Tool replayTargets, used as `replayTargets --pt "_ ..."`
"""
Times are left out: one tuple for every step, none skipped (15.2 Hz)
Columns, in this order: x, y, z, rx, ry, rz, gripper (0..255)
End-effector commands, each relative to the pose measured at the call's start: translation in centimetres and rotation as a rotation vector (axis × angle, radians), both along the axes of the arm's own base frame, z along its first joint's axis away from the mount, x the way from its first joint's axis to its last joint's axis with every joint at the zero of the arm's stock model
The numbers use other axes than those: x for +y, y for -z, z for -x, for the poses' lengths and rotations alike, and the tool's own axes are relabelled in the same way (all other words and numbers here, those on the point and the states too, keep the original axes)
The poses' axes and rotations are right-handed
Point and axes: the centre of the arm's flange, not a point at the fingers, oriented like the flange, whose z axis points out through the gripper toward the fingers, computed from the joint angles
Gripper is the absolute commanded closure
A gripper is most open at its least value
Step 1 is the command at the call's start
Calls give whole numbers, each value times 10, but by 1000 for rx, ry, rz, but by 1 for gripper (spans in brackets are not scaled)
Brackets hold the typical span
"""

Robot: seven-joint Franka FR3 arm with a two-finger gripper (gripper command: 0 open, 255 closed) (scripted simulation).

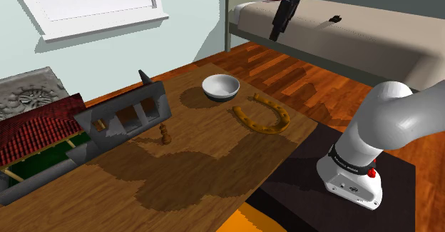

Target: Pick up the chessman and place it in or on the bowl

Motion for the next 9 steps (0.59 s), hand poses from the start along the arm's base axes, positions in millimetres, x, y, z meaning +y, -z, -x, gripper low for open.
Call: replayTargets --pt "0 0 0 0 0 0 0" --pt "9 7 -7 1 -2 1 0" --pt "18 15 -13 2 -4 2 0" --pt "27 22 -20 3 -6 3 0" --pt "36 29 -26 4 -8 4 0" --pt "45 37 -32 5 -10 5 0" --pt "54 44 -39 7 -12 6 0" --pt "63 52 -45 8 -14 7 0" --pt "72 59 -52 9 -16 9 0"
